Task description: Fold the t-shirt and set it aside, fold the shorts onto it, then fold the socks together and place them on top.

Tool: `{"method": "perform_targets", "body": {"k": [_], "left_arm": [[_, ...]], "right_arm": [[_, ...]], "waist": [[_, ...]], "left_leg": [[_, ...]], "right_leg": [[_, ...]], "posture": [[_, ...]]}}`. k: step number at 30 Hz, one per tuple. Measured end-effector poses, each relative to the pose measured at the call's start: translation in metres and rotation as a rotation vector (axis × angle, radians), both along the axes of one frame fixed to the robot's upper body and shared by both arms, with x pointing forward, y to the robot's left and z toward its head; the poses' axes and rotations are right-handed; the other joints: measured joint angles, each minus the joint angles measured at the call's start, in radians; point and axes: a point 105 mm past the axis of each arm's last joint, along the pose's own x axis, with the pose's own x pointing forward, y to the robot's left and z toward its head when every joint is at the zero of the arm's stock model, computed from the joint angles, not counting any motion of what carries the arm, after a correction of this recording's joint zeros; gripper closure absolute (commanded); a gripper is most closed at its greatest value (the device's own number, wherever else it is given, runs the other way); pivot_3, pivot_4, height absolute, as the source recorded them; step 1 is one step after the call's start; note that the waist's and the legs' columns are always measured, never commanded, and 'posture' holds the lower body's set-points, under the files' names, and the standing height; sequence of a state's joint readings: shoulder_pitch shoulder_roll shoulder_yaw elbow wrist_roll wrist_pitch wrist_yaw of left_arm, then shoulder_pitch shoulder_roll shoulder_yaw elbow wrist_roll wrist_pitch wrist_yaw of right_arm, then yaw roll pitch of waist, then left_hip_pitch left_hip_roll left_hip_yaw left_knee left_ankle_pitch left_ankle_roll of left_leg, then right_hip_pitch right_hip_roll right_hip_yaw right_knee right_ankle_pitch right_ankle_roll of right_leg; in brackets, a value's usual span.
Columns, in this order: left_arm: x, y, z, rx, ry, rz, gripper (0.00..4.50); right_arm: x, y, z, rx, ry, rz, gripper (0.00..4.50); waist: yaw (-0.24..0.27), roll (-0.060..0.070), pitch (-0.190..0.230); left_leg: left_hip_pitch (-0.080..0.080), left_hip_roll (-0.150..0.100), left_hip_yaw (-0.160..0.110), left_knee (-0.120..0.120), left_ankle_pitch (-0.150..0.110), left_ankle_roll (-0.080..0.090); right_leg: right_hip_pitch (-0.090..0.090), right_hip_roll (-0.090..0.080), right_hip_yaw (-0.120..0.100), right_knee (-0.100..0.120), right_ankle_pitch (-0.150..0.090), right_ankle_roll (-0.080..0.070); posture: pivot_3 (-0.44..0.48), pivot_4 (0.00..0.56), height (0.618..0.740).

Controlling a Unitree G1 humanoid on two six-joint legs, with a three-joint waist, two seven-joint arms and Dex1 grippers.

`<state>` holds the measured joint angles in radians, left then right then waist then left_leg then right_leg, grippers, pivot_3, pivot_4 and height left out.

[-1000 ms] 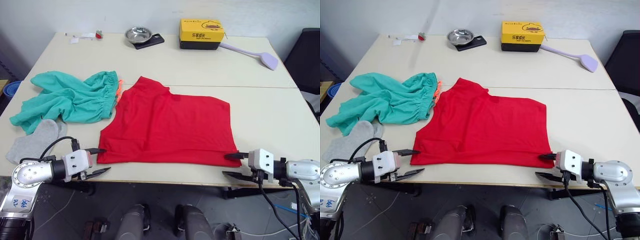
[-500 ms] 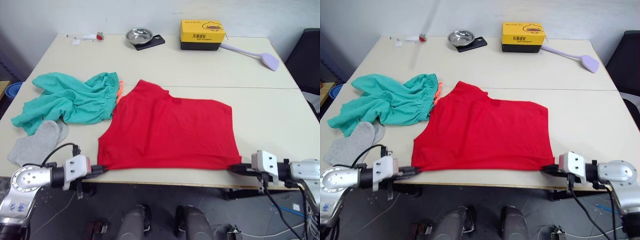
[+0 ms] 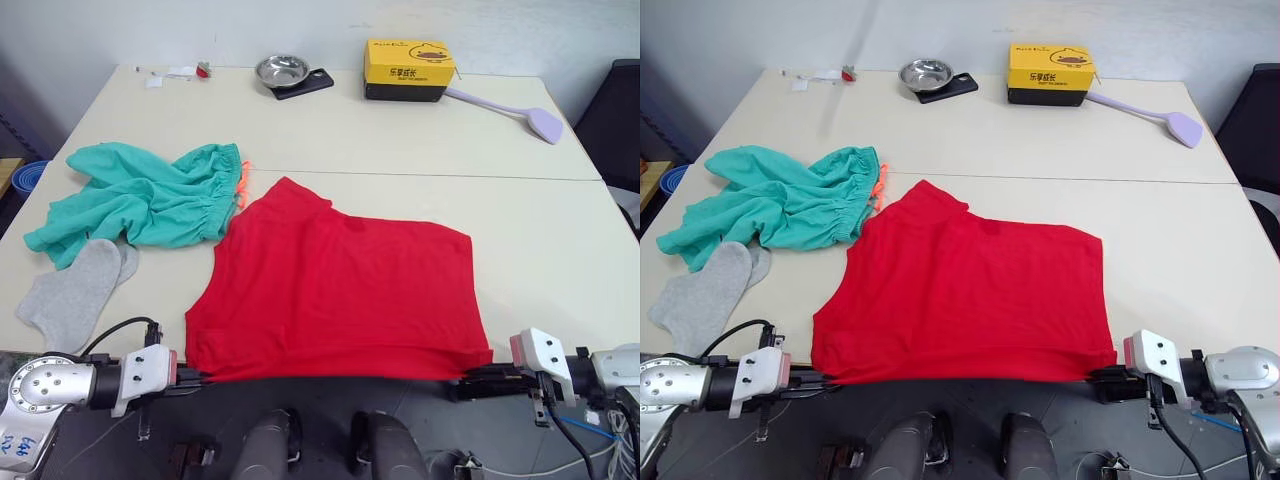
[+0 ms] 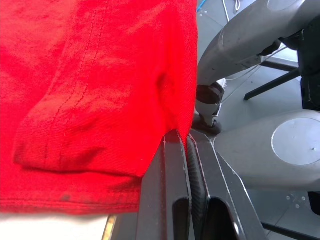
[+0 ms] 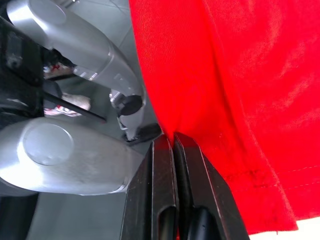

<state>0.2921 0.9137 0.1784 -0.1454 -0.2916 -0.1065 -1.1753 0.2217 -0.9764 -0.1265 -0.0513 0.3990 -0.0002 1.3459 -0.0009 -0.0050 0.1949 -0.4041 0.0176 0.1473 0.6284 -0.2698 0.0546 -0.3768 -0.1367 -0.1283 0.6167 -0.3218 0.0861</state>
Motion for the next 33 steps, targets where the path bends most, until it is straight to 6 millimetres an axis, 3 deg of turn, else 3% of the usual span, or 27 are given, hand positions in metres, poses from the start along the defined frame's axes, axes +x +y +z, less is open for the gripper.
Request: {"method": "perform_targets", "body": {"k": [2, 5, 8, 12, 14, 16, 18, 19, 25, 33], "left_arm": [[0.0, 0.0, 0.001, -0.026, 0.031, 0.023, 3.87], [0.001, 0.002, 0.014, -0.071, 0.073, 0.056, 2.95], [0.005, 0.011, 0.035, -0.093, 0.134, 0.105, 2.01], [0.029, 0.011, 0.076, -0.176, 0.127, 0.14, 0.74], [0.05, 0.007, 0.096, -0.244, 0.083, 0.152, 0.09], [0.069, 0.001, 0.111, -0.306, 0.047, 0.159, 0.04], [0.107, -0.012, 0.126, -0.4, 0.007, 0.177, 0.04], [0.124, -0.018, 0.126, -0.401, 0.004, 0.192, 0.04], [0.193, -0.026, 0.113, -0.366, 0.034, 0.361, 0.04], [0.243, -0.043, 0.1, -0.286, -0.022, 0.524, 0.04]], "right_arm": [[-0.001, 0.001, 0.001, 0.03, 0.027, -0.022, 3.92], [-0.006, 0.001, 0.004, 0.075, 0.078, -0.054, 2.94], [-0.007, -0.003, 0.021, 0.106, 0.119, -0.086, 1.92], [0.019, -0.014, 0.066, 0.128, 0.041, -0.151, 0.56], [0.042, -0.018, 0.086, 0.159, -0.033, -0.203, 0.0], [0.062, -0.021, 0.098, 0.187, -0.082, -0.259, 0.0], [0.101, -0.021, 0.106, 0.221, -0.141, -0.354, 0.0], [0.117, -0.02, 0.106, 0.218, -0.149, -0.4, 0.0], [0.175, -0.027, 0.097, 0.201, -0.121, -0.633, 0.0], [0.205, -0.016, 0.083, 0.192, -0.046, -0.713, 0.0]], "waist": [[0.0, 0.0, 0.0], [0.0, 0.001, 0.001], [0.0, 0.004, 0.003], [-0.001, 0.005, 0.004], [-0.002, 0.005, 0.004], [-0.002, 0.005, 0.004], [-0.001, 0.004, 0.004], [-0.001, 0.004, 0.004], [-0.002, 0.001, 0.005], [-0.008, -0.003, 0.008]], "left_leg": [[0.0, 0.0, 0.0, 0.0, 0.0, 0.0], [-0.001, 0.0, 0.0, 0.0, 0.0, 0.0], [-0.001, 0.0, 0.0, 0.001, 0.001, 0.0], [-0.001, 0.0, 0.0, 0.001, 0.002, 0.001], [0.0, 0.0, -0.001, 0.001, 0.003, -0.001], [-0.001, 0.0, 0.0, 0.001, 0.005, -0.004], [-0.005, -0.001, 0.0, 0.003, 0.011, -0.009], [-0.005, -0.002, 0.001, 0.003, 0.013, -0.009], [-0.02, -0.003, 0.007, 0.005, 0.023, 0.0], [-0.02, -0.004, 0.011, 0.009, 0.024, 0.006]], "right_leg": [[0.0, 0.0, 0.0, 0.0, 0.0, 0.0], [-0.001, 0.0, 0.0, 0.0, 0.0, 0.0], [0.0, 0.0, 0.0, 0.001, 0.0, 0.0], [-0.001, 0.0, 0.0, 0.002, 0.001, 0.0], [-0.001, 0.0, 0.0, 0.002, 0.001, 0.0], [-0.003, 0.0, 0.0, 0.003, 0.002, 0.0], [-0.007, 0.001, -0.001, 0.006, 0.002, 0.001], [-0.008, 0.001, 0.0, 0.009, 0.003, 0.002], [-0.021, 0.009, -0.007, 0.016, 0.004, 0.003], [-0.021, 0.007, -0.004, 0.015, 0.008, 0.012]], "posture": [[0.0, 0.15, 0.74], [0.0, 0.15, 0.74], [0.0, 0.15, 0.74], [0.0, 0.15, 0.74], [0.0, 0.15, 0.74], [0.0, 0.15, 0.74], [0.0, 0.15, 0.74], [0.0, 0.15, 0.74], [0.0, 0.15, 0.74], [0.0, 0.15, 0.74]]}}
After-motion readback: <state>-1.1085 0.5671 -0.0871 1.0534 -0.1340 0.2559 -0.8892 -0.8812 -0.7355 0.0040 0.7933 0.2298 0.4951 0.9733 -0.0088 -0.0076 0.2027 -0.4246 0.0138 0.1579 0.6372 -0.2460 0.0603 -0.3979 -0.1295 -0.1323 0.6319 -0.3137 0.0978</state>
